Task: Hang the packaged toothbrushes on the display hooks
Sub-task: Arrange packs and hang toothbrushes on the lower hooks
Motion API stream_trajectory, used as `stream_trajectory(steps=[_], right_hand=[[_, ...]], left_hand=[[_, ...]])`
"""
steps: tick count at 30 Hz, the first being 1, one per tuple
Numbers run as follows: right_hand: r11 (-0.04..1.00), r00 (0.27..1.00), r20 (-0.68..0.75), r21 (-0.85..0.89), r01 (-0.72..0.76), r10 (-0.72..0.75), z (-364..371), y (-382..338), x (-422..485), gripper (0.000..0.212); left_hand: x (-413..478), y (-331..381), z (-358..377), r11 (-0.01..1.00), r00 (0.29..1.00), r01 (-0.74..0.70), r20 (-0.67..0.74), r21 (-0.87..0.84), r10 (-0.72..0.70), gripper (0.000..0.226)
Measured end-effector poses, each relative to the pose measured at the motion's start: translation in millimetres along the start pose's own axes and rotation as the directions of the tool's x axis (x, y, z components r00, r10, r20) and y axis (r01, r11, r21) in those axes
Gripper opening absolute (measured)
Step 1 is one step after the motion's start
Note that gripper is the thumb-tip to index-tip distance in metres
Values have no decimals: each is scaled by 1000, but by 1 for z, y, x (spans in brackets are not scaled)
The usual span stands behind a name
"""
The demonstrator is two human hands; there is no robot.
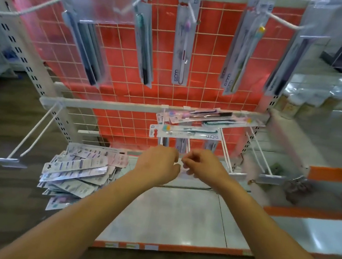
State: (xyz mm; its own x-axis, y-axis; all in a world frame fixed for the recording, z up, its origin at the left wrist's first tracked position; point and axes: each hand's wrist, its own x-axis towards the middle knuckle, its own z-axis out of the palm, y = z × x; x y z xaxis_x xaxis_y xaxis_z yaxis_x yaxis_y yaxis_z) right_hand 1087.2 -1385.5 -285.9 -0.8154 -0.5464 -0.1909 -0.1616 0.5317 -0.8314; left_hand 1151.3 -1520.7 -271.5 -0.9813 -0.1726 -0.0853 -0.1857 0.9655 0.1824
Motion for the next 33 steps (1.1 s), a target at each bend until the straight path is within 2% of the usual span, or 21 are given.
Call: stream_trajectory(steps=[6,11,15,20,24,28,33], right_hand=[[971,981,-155,-229,75,-113,-43,18,59,12],[913,956,-190,-385,136,-223,-66,25,112,18],[834,939,-144,-515,197,-311,-78,29,153,25],[787,956,-32,-576,220,-290,-88,38,181,38],[697,979,109,-688,201,-174,-92,44,192,50],[652,977,93,-732,197,-191,-88,45,191,45],[650,979,56,-740,174,-198,-85,41,185,43]], left_hand=[[53,6,7,1000,997,7,-80,-11,-8,28],[89,8,13,998,991,41,-131,40,-35,32],[109,2,25,997,988,48,-148,68,-37,38],[121,-4,37,988,984,128,-132,85,-116,39],[124,-6,40,983,979,169,-127,70,-159,51],[124,-7,38,981,980,176,-113,82,-166,48],[117,-7,38,977,987,158,-53,144,-152,43]])
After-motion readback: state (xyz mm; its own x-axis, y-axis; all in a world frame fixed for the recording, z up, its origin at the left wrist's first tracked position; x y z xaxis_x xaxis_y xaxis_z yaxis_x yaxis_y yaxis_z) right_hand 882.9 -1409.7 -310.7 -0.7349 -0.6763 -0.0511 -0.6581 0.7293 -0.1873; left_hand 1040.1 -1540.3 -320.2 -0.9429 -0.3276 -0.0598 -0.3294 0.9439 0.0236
